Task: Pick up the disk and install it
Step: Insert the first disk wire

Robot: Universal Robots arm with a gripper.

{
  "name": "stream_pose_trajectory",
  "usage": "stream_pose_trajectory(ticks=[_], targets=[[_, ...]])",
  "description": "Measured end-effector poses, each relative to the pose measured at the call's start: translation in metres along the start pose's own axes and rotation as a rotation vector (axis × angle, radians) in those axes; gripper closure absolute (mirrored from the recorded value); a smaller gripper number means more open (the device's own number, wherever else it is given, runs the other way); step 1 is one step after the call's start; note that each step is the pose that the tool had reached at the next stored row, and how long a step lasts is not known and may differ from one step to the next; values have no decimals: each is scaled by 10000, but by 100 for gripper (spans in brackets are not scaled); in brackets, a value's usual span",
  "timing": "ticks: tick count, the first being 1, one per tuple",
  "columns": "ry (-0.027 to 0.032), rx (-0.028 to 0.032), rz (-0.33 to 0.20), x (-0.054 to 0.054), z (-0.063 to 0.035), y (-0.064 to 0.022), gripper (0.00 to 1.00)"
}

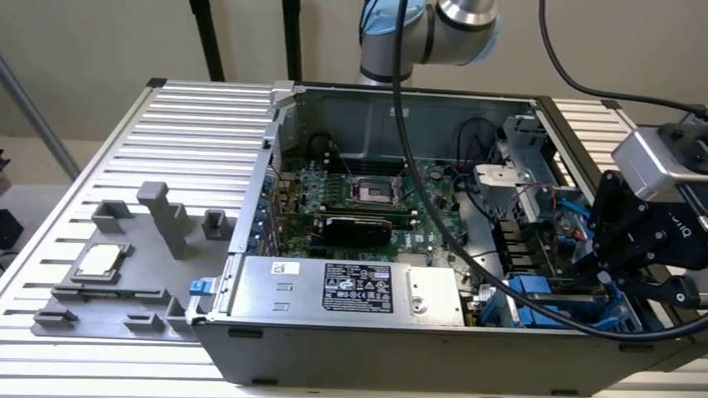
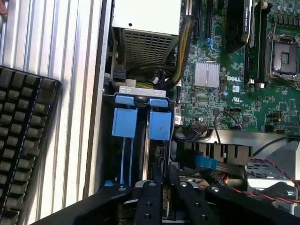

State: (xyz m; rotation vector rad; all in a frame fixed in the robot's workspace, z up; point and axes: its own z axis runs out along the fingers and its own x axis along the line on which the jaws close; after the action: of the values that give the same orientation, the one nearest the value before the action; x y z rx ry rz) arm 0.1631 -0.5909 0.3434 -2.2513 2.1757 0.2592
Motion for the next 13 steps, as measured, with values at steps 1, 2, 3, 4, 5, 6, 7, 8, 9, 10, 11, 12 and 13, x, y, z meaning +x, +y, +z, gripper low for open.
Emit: stream_pose_trajectory(ticks=[1,2,3,4,5,6,7,8,9,10,11,12,13], targets=[[-3,8,69,0,1,1,84],[-6,16,135,1,1,2,84],[-9,22,194,1,3,5,84],[-8,28,245,0,4,7,84],[-4,34,293,0,3,9,84],[0,40,344,0,4,12,84],[1,46,395,0,5,13,84],[4,51,444,0,6,14,84],[8,57,498,0,6,15,84],[13,64,557,0,6,17,84],[19,71,617,0,7,18,84],[27,78,680,0,7,20,84],[34,85,744,0,8,23,84]])
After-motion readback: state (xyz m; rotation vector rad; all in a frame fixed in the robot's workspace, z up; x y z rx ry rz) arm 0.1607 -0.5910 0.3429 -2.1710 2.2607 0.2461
